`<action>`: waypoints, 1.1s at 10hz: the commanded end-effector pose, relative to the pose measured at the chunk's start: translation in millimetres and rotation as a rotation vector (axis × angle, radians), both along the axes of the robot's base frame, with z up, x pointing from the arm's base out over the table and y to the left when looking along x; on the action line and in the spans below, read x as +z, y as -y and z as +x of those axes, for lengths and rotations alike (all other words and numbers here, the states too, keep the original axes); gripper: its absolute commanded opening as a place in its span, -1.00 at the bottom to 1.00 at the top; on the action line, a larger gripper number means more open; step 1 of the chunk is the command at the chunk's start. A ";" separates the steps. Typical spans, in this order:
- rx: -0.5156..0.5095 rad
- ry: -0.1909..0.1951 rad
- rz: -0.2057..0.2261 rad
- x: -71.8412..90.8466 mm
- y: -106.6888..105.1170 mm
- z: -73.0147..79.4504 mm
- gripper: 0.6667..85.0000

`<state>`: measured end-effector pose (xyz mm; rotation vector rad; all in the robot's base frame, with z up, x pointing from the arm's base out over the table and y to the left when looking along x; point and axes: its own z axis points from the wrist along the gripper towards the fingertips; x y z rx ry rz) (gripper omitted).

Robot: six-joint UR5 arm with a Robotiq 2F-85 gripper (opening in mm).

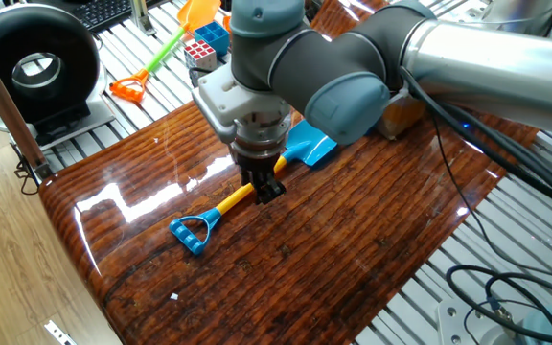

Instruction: Use a shovel to scoop up an object

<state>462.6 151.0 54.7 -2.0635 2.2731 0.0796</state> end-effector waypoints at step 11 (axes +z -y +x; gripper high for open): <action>-0.018 0.028 -0.010 -26.9 -10.9 40.0 0.31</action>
